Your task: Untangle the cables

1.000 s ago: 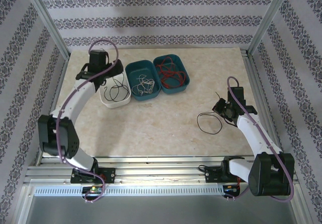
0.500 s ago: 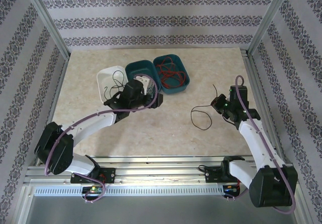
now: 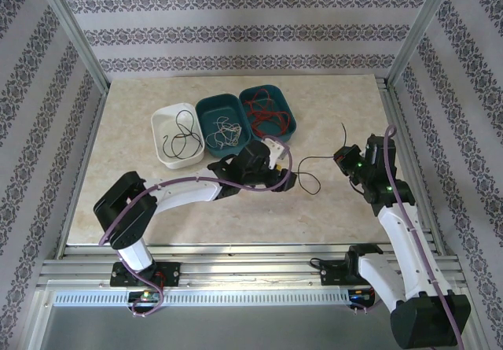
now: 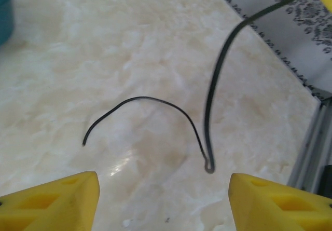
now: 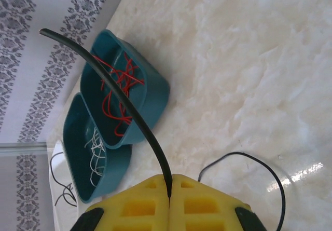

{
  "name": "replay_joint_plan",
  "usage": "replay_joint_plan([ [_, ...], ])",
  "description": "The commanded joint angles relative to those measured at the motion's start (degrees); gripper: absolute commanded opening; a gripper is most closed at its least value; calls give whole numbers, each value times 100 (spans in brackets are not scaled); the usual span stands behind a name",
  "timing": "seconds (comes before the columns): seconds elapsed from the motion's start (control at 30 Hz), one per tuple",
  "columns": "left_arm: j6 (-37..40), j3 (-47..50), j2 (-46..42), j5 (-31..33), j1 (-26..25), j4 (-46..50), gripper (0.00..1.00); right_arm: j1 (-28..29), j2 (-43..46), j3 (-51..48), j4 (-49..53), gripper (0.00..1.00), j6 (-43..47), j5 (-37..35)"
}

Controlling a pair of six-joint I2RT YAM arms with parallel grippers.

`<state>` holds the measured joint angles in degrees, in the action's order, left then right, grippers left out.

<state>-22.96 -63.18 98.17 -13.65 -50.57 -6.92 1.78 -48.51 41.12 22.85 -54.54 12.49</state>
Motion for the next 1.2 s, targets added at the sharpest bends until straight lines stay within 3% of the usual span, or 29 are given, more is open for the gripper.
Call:
replay_joint_plan([
  [0.0, -80, -269, 162, -190, -130, -350, 66, 85, 109, -19, -140, 0, -212, -200],
  [0.27, -203, -536, 591, -252, -261, -492, 67, 156, 157, -86, -290, 0, -432, -265],
  [0.37, -248, -633, 778, -225, -261, -477, 63, 162, 148, -52, -269, 0, -417, -274],
  [0.5, -297, -757, 922, -241, -261, -520, 45, 173, 148, -41, -211, 0, -378, -323],
  [0.6, -277, -807, 902, -191, -252, -472, 21, 173, 133, -76, -147, 0, -321, -391],
  [0.63, -226, -836, 874, -176, -252, -407, 18, 170, 123, -80, -100, 0, -292, -413],
  [1.0, 306, -685, 111, 245, -243, -128, 0, 165, -331, -269, 92, 0, 82, -500],
  [1.17, 456, -723, -110, 268, -234, -158, 0, 212, -748, -341, 20, 5, 243, -289],
])
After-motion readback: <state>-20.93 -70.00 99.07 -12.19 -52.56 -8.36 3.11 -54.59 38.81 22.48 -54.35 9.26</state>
